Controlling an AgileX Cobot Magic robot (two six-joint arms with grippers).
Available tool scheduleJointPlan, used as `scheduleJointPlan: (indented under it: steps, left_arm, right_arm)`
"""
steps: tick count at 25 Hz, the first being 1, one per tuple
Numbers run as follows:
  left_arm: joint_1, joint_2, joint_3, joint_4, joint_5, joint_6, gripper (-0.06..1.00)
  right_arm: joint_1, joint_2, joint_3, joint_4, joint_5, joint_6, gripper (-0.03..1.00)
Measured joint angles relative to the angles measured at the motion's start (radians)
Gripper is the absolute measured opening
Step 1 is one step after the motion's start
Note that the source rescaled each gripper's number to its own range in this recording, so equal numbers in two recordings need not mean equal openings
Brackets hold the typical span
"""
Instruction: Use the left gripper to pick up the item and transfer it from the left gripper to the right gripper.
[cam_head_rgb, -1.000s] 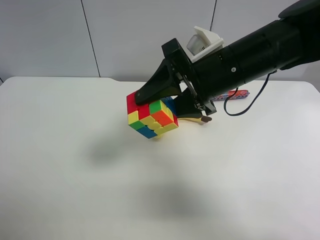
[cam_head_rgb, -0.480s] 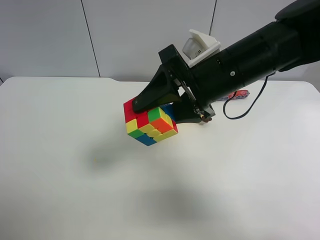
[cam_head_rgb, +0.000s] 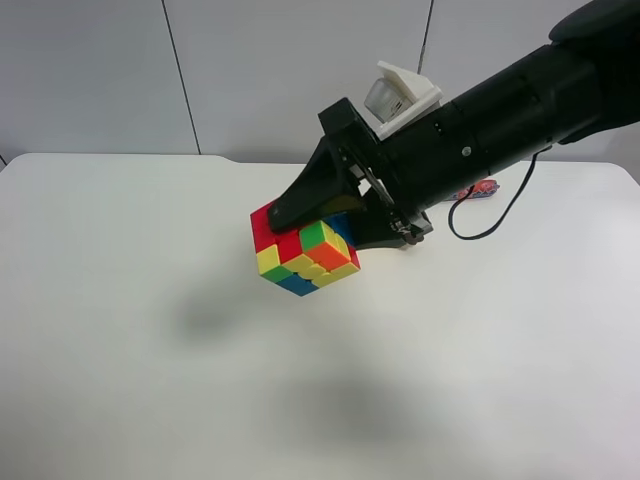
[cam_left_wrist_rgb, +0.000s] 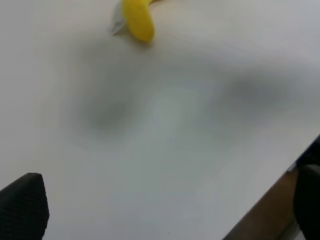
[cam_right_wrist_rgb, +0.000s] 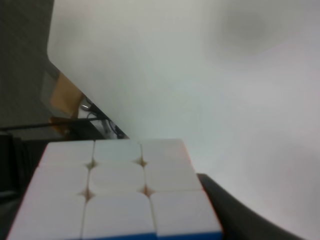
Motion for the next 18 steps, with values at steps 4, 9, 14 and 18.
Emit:
scheduleJointPlan:
  steps: [4,9,14,18]
  left_arm:
    - [0.159,0.0,0.0,0.0,0.0,0.0,0.98]
    - [0.383,0.0,0.0,0.0,0.0,0.0,0.98]
    - [0.54,0.0,0.0,0.0,0.0,0.0,0.98]
    - [0.595,0.0,0.0,0.0,0.0,0.0,0.98]
  right_arm:
    - [0.0,0.0,0.0,-0.054,-0.033,0.0,0.0]
    - [0.001,0.0,0.0,-0.153,-0.128,0.027,0.0]
    - [0.002,0.0,0.0,-0.376,-0.237,0.132,0.0]
    - [-0.009,0.016,0.0,-0.658,-0.28,0.352,0.0]
